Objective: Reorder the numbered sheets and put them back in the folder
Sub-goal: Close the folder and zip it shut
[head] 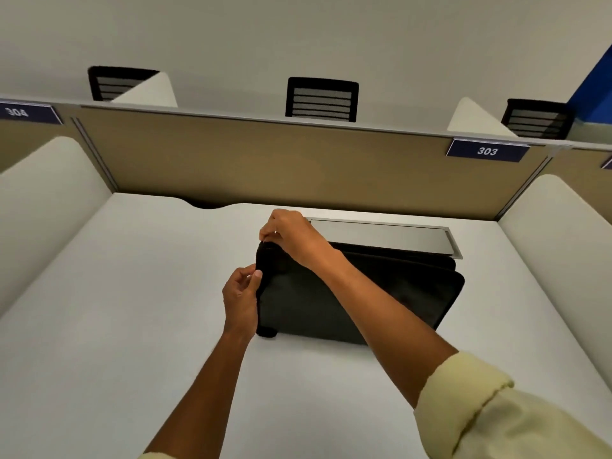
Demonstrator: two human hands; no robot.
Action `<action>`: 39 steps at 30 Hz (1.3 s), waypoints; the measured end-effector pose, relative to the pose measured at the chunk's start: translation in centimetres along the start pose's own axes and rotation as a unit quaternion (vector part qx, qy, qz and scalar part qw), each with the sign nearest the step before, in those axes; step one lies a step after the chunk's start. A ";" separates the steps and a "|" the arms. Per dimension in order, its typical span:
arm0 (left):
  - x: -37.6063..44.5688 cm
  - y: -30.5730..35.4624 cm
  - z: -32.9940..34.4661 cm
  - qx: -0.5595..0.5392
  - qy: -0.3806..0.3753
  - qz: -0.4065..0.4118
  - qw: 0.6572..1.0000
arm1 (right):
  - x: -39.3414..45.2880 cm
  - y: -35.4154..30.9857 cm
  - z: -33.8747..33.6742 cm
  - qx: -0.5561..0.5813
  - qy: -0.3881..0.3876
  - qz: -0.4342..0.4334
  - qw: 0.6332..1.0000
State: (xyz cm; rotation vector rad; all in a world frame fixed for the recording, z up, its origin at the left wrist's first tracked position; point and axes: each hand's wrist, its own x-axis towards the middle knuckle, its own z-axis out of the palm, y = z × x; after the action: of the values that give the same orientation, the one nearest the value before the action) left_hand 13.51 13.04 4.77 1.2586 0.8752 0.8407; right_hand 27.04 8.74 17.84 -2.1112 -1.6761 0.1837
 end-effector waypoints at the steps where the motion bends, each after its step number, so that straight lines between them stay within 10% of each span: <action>1: -0.5 0.1 -0.9 -0.004 -0.001 0.001 1.000 | -0.3 -0.9 0.4 -0.005 0.000 -0.012 1.000; 13: -3.0 3.4 -4.0 -0.143 -0.053 -0.055 0.987 | -4.4 -5.2 1.3 -0.009 -0.004 0.012 1.000; 29: -1.7 4.9 -6.0 -0.071 -0.177 -0.046 0.981 | -5.9 -8.3 3.2 0.113 0.119 0.193 0.967; 39: -1.8 4.8 -5.5 -0.017 -0.131 0.019 0.991 | -6.4 -7.5 2.5 0.094 0.200 0.245 0.944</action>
State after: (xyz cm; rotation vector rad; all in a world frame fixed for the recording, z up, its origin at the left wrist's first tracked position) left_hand 7.53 14.31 9.15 1.3240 0.6260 0.6979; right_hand 17.73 4.54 17.66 -2.1968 -0.8532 0.0530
